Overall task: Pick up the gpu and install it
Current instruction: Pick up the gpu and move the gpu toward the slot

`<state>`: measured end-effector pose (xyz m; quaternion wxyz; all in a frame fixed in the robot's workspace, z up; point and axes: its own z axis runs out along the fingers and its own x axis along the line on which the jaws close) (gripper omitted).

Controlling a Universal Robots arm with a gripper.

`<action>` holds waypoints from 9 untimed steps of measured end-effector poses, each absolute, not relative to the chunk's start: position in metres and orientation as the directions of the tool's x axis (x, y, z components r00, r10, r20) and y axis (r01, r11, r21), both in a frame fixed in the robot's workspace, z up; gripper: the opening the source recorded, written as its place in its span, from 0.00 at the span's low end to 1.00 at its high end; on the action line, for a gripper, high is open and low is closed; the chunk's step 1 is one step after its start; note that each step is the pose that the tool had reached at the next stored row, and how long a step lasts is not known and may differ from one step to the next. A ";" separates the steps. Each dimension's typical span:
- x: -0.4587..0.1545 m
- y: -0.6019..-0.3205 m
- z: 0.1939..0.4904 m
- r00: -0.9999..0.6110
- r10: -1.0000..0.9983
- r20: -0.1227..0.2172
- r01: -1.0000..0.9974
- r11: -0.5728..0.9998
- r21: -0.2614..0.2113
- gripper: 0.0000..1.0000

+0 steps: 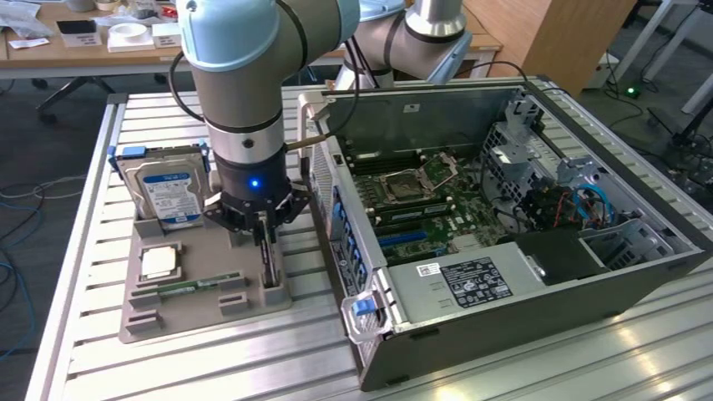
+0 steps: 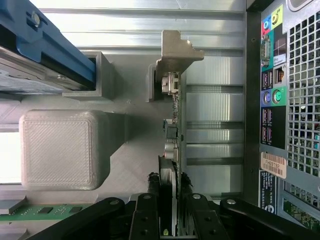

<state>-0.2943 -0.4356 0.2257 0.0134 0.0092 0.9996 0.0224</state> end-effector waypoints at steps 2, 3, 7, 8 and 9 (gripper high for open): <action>-0.294 -0.436 0.226 -0.999 0.019 -0.026 0.018 0.999 0.045 0.26; -0.294 -0.436 0.226 -0.999 0.019 -0.026 0.018 0.999 0.045 0.26; -0.294 -0.436 0.226 -0.999 0.019 -0.026 0.018 0.999 0.045 0.26; -0.294 -0.436 0.226 -0.999 0.019 -0.026 0.018 0.999 0.045 0.26; -0.294 -0.436 0.226 -0.999 0.019 -0.026 0.018 0.999 0.045 0.26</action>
